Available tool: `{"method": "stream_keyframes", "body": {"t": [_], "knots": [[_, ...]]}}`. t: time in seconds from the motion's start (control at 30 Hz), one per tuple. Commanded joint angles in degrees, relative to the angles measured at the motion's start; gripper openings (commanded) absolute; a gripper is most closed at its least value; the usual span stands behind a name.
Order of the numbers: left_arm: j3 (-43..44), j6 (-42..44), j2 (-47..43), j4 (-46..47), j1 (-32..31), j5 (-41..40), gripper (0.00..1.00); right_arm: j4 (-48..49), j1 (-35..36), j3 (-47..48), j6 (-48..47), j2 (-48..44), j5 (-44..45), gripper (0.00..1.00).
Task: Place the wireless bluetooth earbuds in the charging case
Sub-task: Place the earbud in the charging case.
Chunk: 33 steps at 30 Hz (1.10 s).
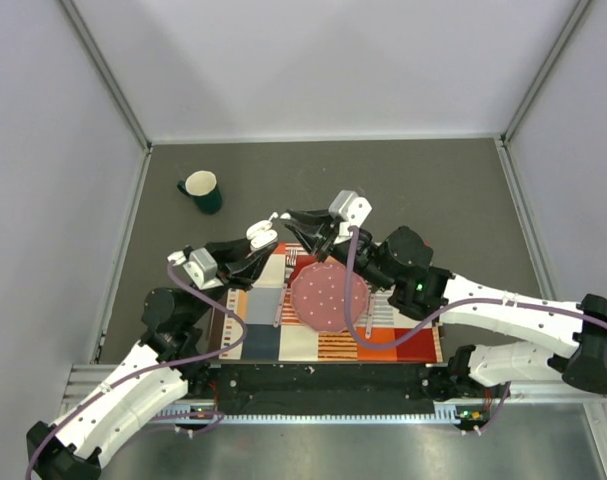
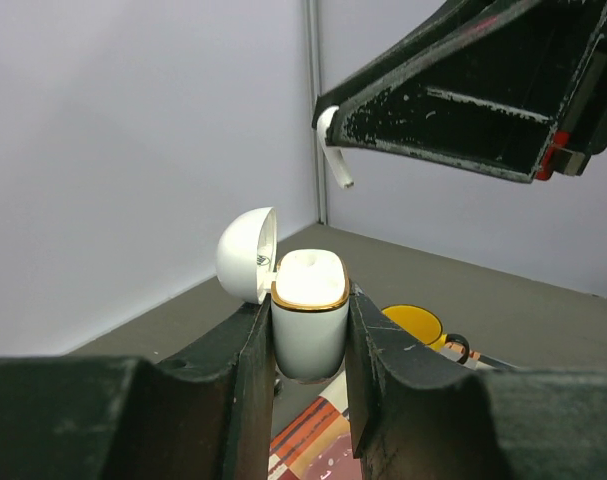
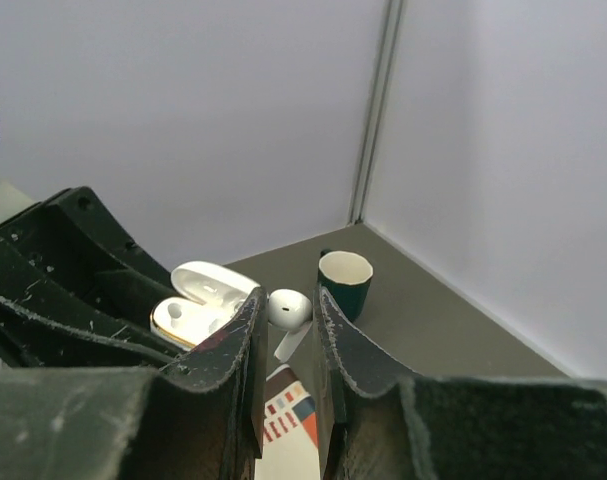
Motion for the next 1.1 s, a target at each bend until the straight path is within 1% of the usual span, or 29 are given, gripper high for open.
{"method": "stream_keyframes", "body": {"t": [0.0,0.4,1.07], "knots": [[0.4,1.05,-0.35,5.05,-0.22,0.94,0.0,3.35,2.18,-0.81,0.23,-0.86,1.19,0.0],[0.23,1.57,-0.09,4.88,-0.22,1.3,0.0,5.55,4.2,0.06,0.93,1.68,0.05,0.0],[0.14,1.92,-0.7,4.09,-0.22,1.39,0.0,7.04,4.55,0.68,1.46,4.06,0.05,0.0]]}}
